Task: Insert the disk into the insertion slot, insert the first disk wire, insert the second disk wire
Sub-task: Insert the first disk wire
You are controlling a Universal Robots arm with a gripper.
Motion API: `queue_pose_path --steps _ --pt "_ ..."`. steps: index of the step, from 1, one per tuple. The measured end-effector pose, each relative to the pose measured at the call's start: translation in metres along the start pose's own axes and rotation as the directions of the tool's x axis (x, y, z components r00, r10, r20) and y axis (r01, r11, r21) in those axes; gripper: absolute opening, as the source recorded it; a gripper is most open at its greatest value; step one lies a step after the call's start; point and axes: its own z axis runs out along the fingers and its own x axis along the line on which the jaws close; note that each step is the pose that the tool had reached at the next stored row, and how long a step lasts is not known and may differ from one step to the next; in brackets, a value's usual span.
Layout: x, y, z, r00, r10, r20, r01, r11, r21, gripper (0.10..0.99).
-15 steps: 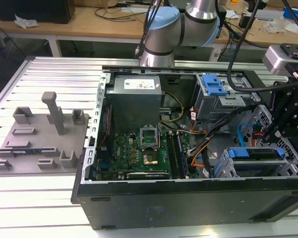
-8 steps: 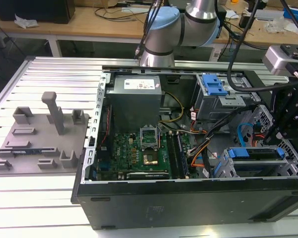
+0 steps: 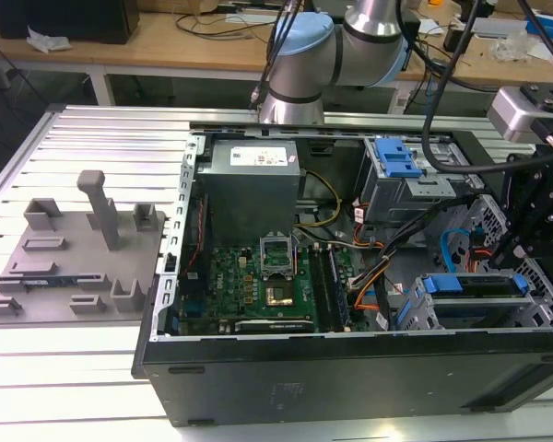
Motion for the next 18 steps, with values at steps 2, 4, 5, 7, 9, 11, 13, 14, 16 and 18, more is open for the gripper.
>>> queue_pose_path --steps 2,4,5,7,9,11,13,14,16,18 --pt "0.0 0.0 0.0 1.0 -0.001 -0.0001 0.001 1.0 0.0 0.169" --pt "0.0001 0.0001 0.0 1.0 -0.001 -0.0001 0.001 1.0 0.0 0.169" --pt "0.0001 0.0001 0.0 1.0 -0.001 -0.0001 0.001 1.0 0.0 0.169" --pt "0.0003 0.0002 0.0 1.0 -0.001 -0.0001 0.001 1.0 0.0 0.169" --pt "0.0005 0.0002 0.0001 1.0 -0.001 -0.0001 0.001 1.0 0.0 0.169" --pt "0.0009 0.0002 0.0004 1.0 -0.001 0.0 0.001 1.0 0.0 0.169" --pt "0.0011 0.0004 0.0006 1.0 -0.001 -0.0001 0.001 1.0 0.0 0.169" --pt "0.0013 0.0008 0.0007 1.0 -0.001 -0.0004 0.001 1.0 0.0 0.169" --pt "0.002 0.001 0.0014 1.0 -0.001 0.0002 0.001 1.0 0.0 0.169" --pt "0.003 0.0011 0.0016 1.0 -0.001 0.0 0.001 1.0 0.0 0.169"
